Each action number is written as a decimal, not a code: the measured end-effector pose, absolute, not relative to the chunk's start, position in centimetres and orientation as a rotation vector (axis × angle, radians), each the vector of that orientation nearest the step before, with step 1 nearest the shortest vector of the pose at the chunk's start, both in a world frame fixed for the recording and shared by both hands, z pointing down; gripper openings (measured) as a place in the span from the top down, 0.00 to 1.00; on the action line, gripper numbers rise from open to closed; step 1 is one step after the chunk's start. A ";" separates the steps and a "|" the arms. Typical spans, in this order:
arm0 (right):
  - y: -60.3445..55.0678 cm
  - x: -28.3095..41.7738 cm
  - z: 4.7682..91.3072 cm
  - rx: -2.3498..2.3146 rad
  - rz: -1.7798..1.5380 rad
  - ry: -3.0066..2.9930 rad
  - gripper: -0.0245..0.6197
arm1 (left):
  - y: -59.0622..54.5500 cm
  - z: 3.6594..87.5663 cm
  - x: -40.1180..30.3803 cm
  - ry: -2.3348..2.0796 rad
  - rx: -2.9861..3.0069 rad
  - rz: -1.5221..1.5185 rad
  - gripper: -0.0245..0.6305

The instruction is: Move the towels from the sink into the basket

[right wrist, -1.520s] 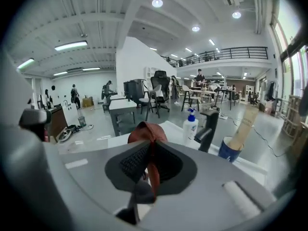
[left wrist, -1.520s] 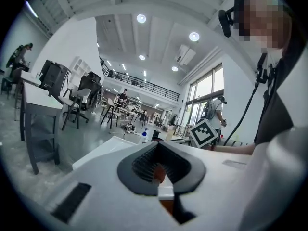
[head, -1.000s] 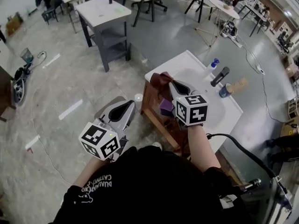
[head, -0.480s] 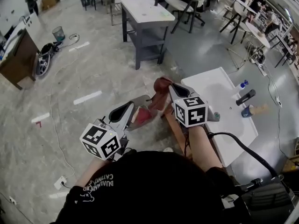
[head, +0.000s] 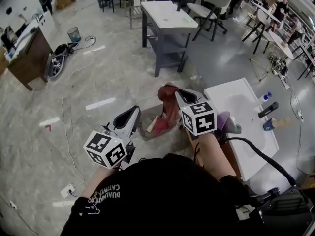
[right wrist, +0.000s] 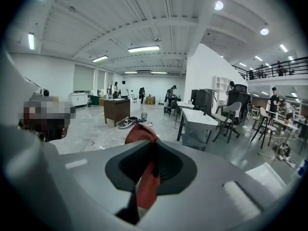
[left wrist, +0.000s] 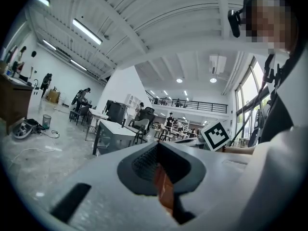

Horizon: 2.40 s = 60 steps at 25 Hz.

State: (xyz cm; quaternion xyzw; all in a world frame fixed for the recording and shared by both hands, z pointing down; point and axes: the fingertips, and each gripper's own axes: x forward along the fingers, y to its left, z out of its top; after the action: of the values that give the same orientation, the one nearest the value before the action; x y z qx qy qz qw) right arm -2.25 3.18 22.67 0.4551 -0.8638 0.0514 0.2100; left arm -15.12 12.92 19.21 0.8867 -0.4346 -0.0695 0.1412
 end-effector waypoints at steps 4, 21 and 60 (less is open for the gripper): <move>3.0 -2.5 22.5 1.247 0.122 -2.381 0.90 | 12.4 19.7 -15.5 -1.256 2.533 -0.211 0.96; -4.2 -2.2 22.1 1.140 0.094 -2.404 0.90 | 3.7 18.6 -13.9 -1.290 2.527 -0.242 0.96; -27.1 -3.3 30.8 0.795 0.286 -2.439 0.90 | -20.9 24.5 -11.9 -1.434 2.334 -0.125 0.96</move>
State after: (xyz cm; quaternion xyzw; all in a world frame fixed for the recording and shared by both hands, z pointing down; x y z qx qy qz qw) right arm -3.30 -27.07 30.83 0.2958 -0.9081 0.1066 0.2764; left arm -11.86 -20.92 24.49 0.8342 -0.5125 -0.0446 0.1986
